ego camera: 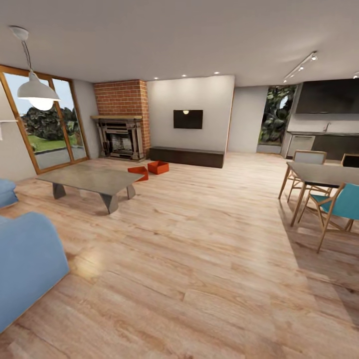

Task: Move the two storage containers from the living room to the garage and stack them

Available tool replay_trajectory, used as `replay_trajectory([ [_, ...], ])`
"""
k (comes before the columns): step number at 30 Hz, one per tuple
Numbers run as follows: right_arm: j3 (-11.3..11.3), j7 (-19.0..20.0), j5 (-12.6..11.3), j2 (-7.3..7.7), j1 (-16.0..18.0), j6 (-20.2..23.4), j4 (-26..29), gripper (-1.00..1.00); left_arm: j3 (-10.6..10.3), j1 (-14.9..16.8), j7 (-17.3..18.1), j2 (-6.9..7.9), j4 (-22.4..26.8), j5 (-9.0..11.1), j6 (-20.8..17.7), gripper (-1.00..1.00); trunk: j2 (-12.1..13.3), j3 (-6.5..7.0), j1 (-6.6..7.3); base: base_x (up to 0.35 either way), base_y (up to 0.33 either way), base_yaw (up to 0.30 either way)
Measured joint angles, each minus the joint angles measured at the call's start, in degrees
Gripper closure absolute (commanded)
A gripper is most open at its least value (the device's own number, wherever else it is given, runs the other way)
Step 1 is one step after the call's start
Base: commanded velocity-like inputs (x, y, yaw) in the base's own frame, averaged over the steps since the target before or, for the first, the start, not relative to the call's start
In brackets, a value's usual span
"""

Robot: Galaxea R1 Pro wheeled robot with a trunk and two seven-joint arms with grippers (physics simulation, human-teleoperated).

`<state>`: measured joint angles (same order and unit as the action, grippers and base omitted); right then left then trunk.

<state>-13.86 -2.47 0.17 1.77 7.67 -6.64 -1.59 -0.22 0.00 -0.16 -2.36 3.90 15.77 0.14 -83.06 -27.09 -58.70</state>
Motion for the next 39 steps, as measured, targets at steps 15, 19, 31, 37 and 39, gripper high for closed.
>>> replay_trajectory([
  [15, 0.0, -0.1, -0.1, 0.0, 0.0, 0.0, 0.0, -1.0, 0.0, 0.0, 0.0, 0.02, 0.0, 0.0, 0.0, -1.0, 0.0, 0.0, 0.0, 0.323, 0.0, 0.0],
  [19, 0.0, -0.1, 0.0, 0.06, 0.0, 0.0, 0.0, -1.0, 0.0, 0.0, 0.0, 0.0, 0.0, 0.0, 0.0, -1.0, 0.0, 0.0, 0.0, 0.323, 0.0, 0.0],
  [31, -0.1, -0.3, 0.0, 0.09, 0.0, 0.1, 0.0, -1.0, 0.0, 0.0, 0.0, -0.01, 0.0, 0.0, 0.0, -1.0, 0.0, 0.0, 0.0, 0.323, 0.0, 0.0],
  [37, -0.1, -0.3, 0.0, 0.09, 0.0, -0.1, 0.0, -1.0, 0.0, 0.0, 0.0, -0.01, 0.0, 0.0, 0.0, -1.0, 0.0, 0.0, 0.0, 0.323, 0.0, -0.081],
  [39, -0.1, -0.3, 0.0, 0.09, 0.0, -0.1, 0.0, -1.0, 0.0, 0.0, 0.0, -0.01, 0.0, 0.0, 0.0, -1.0, 0.0, 0.0, 0.0, 0.323, 0.0, -0.215],
])
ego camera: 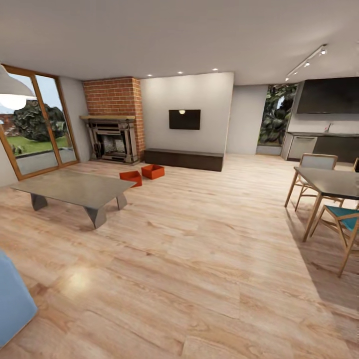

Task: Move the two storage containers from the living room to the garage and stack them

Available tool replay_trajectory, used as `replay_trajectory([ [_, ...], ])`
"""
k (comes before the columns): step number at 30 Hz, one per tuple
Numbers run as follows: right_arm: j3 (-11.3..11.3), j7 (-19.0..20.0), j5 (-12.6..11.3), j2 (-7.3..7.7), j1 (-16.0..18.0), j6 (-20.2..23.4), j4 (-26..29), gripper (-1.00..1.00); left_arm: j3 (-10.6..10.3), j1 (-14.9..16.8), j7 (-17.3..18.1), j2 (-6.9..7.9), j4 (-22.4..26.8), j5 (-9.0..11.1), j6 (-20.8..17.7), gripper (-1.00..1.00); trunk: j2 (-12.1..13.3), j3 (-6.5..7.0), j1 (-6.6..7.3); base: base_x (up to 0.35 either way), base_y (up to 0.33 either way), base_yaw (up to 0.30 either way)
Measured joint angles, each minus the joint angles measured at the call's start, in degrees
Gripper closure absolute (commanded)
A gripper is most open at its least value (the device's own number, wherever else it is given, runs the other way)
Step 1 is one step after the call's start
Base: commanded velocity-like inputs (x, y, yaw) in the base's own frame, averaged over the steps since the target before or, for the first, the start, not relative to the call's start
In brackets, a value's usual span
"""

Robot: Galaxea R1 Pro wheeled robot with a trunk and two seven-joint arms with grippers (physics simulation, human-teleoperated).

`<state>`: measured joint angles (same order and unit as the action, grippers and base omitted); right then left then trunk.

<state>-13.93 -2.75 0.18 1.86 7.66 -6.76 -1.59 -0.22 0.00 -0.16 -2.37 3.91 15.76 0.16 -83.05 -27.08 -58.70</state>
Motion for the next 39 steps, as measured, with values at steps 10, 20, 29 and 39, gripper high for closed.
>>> replay_trajectory([
  [10, 0.0, 0.0, 0.1, 0.0, 0.0, 0.0, 0.0, -1.0, 0.0, 0.0, 0.0, 0.01, 0.0, 0.0, 0.0, -1.0, 0.0, 0.0, 0.0, 0.323, 0.0, -0.231],
  [20, 0.0, 0.0, 0.1, -0.01, 0.0, 0.1, 0.0, -1.0, 0.0, 0.0, 0.0, 0.0, -0.1, 0.0, -0.6, -1.0, 0.0, 0.0, 0.0, 0.323, 0.0, -0.038],
  [29, -0.1, 0.0, 0.1, 0.05, 0.0, 0.2, 0.0, -1.0, 0.0, 0.0, 0.0, 0.02, -0.1, 0.1, -0.7, -1.0, 0.0, 0.0, 0.0, 0.323, 0.0, 0.0],
  [39, -0.1, 0.0, 0.1, 0.0, 0.0, 0.5, 0.0, -1.0, 0.6, 0.0, -1.4, 1.87, 8.4, 0.8, -2.0, -1.0, 0.0, 0.0, 0.0, 0.323, 0.0, 0.0],
])
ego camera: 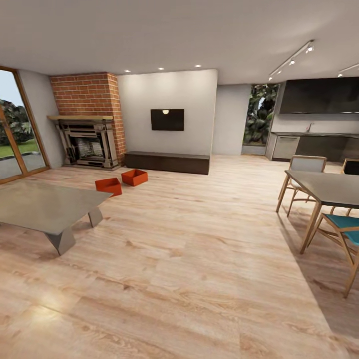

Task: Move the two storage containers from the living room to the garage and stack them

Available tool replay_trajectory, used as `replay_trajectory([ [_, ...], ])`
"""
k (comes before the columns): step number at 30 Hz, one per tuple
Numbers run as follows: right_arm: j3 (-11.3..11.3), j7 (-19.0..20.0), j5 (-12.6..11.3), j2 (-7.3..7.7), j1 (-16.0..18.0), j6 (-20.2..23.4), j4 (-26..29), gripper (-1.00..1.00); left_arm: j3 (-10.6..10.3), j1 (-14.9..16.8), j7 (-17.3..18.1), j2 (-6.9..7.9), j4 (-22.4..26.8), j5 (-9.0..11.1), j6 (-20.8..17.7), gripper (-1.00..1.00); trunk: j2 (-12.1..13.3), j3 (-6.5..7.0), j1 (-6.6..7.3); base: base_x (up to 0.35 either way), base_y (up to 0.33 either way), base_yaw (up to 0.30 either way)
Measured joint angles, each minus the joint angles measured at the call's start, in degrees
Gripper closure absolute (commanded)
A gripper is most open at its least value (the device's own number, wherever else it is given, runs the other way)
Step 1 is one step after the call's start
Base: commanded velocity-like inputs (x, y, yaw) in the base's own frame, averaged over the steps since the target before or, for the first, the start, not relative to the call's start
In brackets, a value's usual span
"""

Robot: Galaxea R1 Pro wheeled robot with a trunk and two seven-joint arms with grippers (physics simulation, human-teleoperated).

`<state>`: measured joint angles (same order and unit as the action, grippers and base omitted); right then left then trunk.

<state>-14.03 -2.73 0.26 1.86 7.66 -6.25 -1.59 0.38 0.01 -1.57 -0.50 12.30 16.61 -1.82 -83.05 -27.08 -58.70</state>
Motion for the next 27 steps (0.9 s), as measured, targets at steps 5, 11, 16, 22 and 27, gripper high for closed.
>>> replay_trajectory([
  [5, 0.0, 0.0, 0.0, 0.01, 0.0, 0.0, 0.0, -1.0, 0.0, 0.0, -0.9, 0.08, 1.7, 0.2, -1.9, -1.0, 0.0, 0.0, 0.0, 0.323, 0.0, 0.0],
  [11, 0.1, -0.1, -0.1, 0.0, 0.0, -0.3, 0.0, -1.0, -0.1, 0.0, -1.2, -0.02, 0.8, 0.1, -2.6, -1.0, 0.0, 0.0, 0.0, 0.323, 0.0, 0.0],
  [16, 0.1, -0.1, -0.1, 0.0, 0.0, -0.3, 0.0, -1.0, -0.1, 0.0, -1.2, -0.02, 0.7, 0.1, -2.7, -1.0, 0.0, 0.0, 0.0, 0.323, 0.0, 0.0],
  [22, 0.1, -0.1, -0.1, -0.03, 0.0, -0.3, 0.0, -1.0, -0.1, 0.0, -1.2, -0.02, 0.7, 0.1, -2.8, -1.0, 0.0, 0.0, 0.0, 0.323, 0.0, 0.0],
  [27, 0.1, -0.1, -0.1, -0.08, 0.0, -0.4, 0.0, -1.0, -0.1, 0.0, -1.2, -0.02, 0.7, 0.0, -2.8, -1.0, 0.0, 0.0, 0.0, 0.323, -0.004, 0.0],
])
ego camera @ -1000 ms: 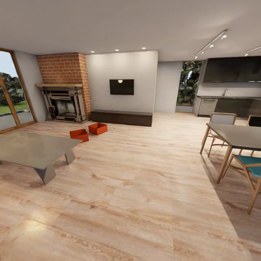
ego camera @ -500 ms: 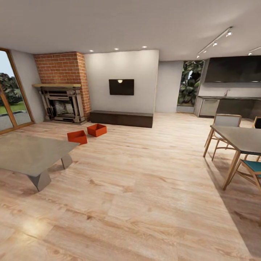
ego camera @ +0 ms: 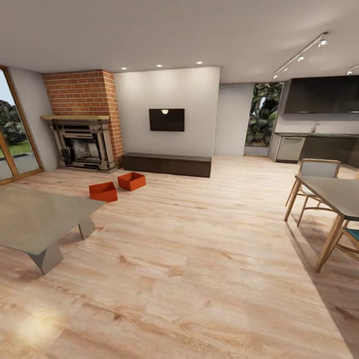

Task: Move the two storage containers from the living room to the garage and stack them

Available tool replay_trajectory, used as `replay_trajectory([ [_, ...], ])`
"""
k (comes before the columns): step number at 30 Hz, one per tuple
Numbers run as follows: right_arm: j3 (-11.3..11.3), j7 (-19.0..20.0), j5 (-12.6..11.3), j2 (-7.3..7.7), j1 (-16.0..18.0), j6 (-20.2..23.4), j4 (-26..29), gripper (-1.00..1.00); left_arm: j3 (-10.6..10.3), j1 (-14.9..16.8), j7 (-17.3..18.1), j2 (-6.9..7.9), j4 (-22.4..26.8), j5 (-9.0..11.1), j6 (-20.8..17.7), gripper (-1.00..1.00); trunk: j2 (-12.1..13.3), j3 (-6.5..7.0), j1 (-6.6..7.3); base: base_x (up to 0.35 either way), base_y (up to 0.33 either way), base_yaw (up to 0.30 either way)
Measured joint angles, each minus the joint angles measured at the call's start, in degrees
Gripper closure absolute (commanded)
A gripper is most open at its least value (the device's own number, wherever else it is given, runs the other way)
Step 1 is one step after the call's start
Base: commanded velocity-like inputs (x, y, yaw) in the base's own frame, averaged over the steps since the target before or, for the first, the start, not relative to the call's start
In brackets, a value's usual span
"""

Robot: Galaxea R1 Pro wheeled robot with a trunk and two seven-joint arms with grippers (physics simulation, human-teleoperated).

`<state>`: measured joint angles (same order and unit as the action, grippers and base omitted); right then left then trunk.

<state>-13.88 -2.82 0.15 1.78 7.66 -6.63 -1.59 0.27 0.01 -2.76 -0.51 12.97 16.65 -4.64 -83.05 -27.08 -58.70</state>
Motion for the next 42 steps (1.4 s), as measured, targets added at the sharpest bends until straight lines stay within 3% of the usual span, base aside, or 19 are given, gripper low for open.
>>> replay_trajectory([
  [22, 0.0, 0.0, 0.0, 0.0, 0.0, 0.0, 0.0, -1.0, 0.0, 0.0, 0.0, 0.0, 0.0, -0.3, 0.1, -1.0, 0.0, 0.0, 0.0, 0.324, -0.112, -0.178],
  [42, 0.0, 0.0, 0.0, -0.02, 0.0, 0.1, 0.0, -1.0, 0.1, 0.0, -0.1, 0.08, -0.5, 0.0, 0.2, -1.0, 0.0, 0.0, 0.0, 0.324, -0.08, -0.003],
])
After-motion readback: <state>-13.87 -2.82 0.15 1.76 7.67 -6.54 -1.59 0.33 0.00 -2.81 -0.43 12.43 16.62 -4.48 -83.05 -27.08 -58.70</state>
